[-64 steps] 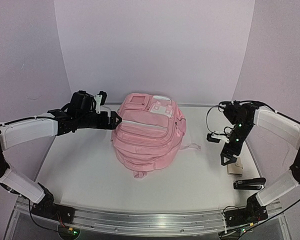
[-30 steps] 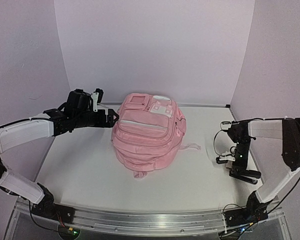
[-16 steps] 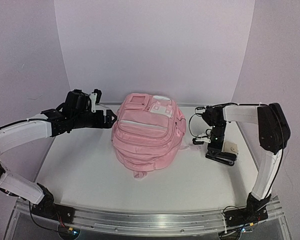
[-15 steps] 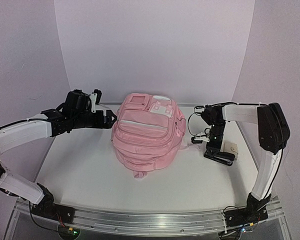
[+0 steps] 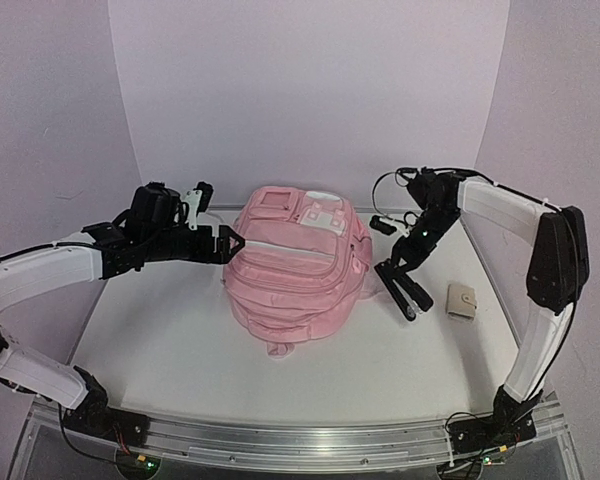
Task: Pack the student bag
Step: Pick up the stationery from the corner of the board, then place the stationery in the student bag.
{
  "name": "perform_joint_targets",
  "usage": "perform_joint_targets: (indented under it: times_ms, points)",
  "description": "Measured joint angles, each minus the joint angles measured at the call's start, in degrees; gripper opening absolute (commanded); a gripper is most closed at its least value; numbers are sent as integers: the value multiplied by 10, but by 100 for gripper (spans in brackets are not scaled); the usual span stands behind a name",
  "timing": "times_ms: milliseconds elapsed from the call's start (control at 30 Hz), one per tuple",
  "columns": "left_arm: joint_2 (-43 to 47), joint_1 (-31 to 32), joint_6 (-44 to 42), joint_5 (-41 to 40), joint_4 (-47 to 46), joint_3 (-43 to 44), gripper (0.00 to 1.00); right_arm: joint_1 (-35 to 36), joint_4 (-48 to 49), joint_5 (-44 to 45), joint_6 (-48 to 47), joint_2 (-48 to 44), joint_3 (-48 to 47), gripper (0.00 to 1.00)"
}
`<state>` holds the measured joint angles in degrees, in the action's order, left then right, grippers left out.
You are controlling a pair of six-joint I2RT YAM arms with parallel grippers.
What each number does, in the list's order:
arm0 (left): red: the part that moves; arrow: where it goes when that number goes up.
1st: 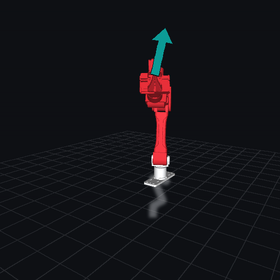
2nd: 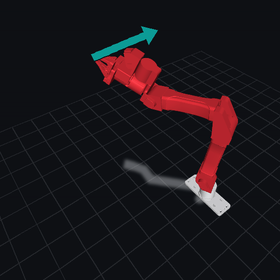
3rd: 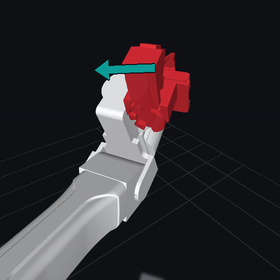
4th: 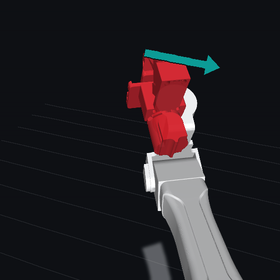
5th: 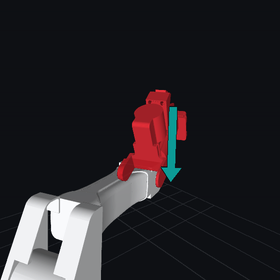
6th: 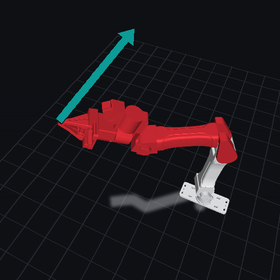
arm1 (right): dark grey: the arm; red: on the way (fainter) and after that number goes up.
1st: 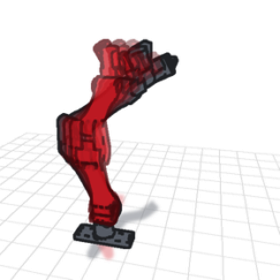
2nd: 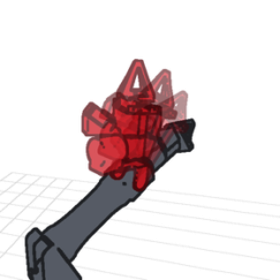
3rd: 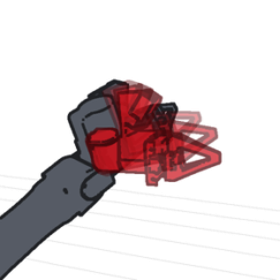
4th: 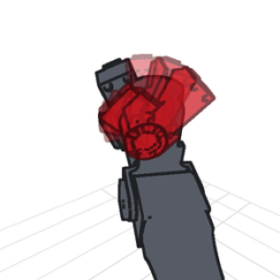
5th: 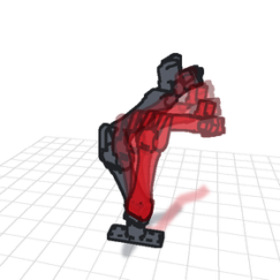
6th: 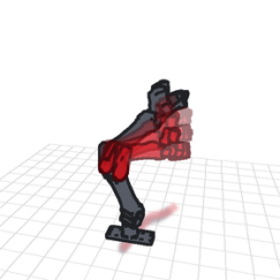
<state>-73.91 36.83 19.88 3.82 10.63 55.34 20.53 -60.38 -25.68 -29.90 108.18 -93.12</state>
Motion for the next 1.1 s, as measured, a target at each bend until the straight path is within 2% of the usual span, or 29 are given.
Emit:
perform_joint_targets:
  times_ms: [200, 500, 800, 1100]
  points:
    - [-12, 40, 4, 58, -61, 0, 100, 0, 7, -100, 96, -24, -79, 0]
    - [-105, 56, 86, 171, -222, -1, 100, 30, 139, -214, 281, -51, -93, 0]
    - [-171, 59, 190, 277, -402, -4, 99, 107, 251, -272, 391, -51, -93, 0]
    - [-192, 84, 224, 316, -480, -7, 99, 154, 283, -254, 424, -50, -93, 0]
